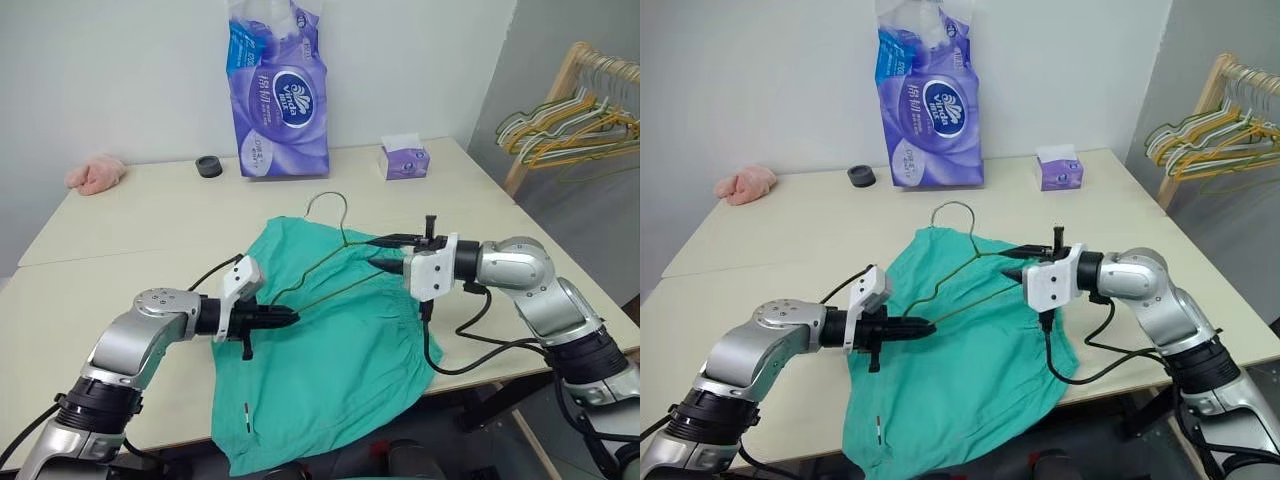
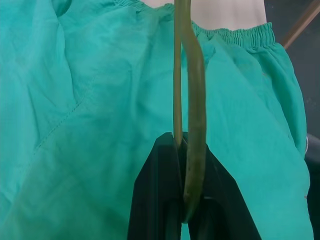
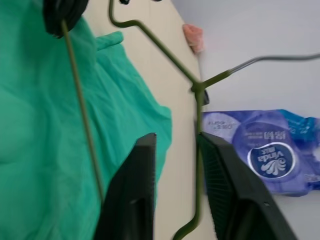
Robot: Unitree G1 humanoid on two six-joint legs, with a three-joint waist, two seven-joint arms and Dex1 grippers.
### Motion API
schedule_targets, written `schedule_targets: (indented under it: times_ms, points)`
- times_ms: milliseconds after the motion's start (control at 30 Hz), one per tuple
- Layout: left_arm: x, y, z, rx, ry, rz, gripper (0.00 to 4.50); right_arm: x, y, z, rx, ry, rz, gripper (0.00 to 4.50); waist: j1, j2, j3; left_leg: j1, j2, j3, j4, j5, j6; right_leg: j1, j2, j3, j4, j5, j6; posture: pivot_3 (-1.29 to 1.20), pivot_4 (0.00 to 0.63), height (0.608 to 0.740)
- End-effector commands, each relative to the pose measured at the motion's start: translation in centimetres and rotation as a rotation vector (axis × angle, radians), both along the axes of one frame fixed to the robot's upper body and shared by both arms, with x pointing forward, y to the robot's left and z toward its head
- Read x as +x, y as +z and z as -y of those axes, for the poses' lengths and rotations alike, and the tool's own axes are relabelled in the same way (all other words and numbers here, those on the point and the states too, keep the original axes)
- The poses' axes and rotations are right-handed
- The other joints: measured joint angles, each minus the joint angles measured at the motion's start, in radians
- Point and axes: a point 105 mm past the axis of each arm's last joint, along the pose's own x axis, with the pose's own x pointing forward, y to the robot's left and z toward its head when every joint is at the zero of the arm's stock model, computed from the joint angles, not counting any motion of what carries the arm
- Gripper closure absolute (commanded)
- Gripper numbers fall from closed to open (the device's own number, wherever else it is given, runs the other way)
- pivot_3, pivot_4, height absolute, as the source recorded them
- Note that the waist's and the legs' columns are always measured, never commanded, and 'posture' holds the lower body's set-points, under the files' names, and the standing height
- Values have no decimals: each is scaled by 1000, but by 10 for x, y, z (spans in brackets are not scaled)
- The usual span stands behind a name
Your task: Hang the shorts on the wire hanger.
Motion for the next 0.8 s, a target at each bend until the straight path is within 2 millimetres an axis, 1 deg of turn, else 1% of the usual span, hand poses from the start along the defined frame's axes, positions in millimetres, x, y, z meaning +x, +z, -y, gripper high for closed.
schedule_targets:
  times_ms: [33, 100, 167, 200, 267, 333, 400, 433, 467, 567, 767, 800]
  points:
    - [2, 5, -7, 55, -1, 79, 4500, 6, 20, 31, 18, -143, -101, 1677, 2, 0, 0, 0, 0, 0, 0, 0, 0, 0, 0, 0, 0, 0, 0, -110, 0, 740]
    - [1, 3, -9, 102, -26, 106, 4500, 12, 26, 48, 59, -246, -197, 1017, 6, 0, 0, -1, 0, 0, 1, 0, 0, 0, 0, 0, 0, 0, 0, -110, 0, 740]
    - [0, 2, -11, 146, -54, 134, 4500, 10, 32, 56, 93, -289, -289, 334, 6, 0, 0, -1, 0, 0, 0, 0, 0, 0, 0, 0, 0, 0, 0, -119, 0, 740]
    - [0, 2, -11, 163, -68, 146, 4500, 9, 33, 58, 91, -301, -309, 334, 6, 0, 0, -1, 0, 0, 0, 0, 0, 0, 0, 0, 0, 0, 0, -122, 0, 740]
    - [-1, 2, -12, 188, -94, 164, 4500, 6, 27, 63, 46, -328, -357, 334, 5, 0, 0, -1, 0, 0, 0, 0, 0, 0, 0, -1, 0, 0, 0, -127, 0, 740]
    - [-1, 3, -11, 196, -109, 173, 4500, 3, 23, 64, 18, -333, -393, 334, 5, 0, 0, -1, 0, 1, 0, 0, 0, 0, 0, 0, 0, 0, 0, -134, 0, 740]
    - [1, 7, -7, 202, -132, 199, 4500, -6, 10, 60, -58, -310, -470, 334, 4, 0, 0, -1, 0, 2, 1, 0, 0, 0, 0, 0, -1, 0, 0, -139, 0, 740]
    - [1, 10, -4, 203, -149, 212, 4500, -7, 3, 58, -98, -308, -496, 334, 4, 0, 0, -1, 0, 1, 1, 0, 0, 0, 0, 0, -1, 0, 0, -139, 0, 740]
    - [1, 13, -1, 200, -167, 222, 4500, -6, -5, 57, -154, -302, -504, 334, 3, 0, 0, -1, 0, 1, 1, 0, 0, 0, 0, 0, -1, 0, 0, -140, 0, 740]
    - [1, 17, 5, 193, -195, 236, 4500, -2, -18, 56, -232, -289, -500, 334, 0, 0, 0, -1, 0, 2, 1, 0, 0, 0, 0, -1, -1, 0, 0, -138, 0, 740]
    - [-5, 18, 7, 204, -226, 244, 4500, 9, -33, 50, -302, -271, -493, 334, -5, 0, 0, -1, 1, 2, 1, 0, 0, -1, 0, 0, 0, 0, 0, -132, 0, 740]
    - [-6, 17, 7, 207, -229, 244, 4500, 10, -34, 49, -308, -265, -499, 504, -5, 0, 0, -2, 0, 2, 1, 0, 0, -1, 0, 0, 0, 0, 0, -127, 0, 740]
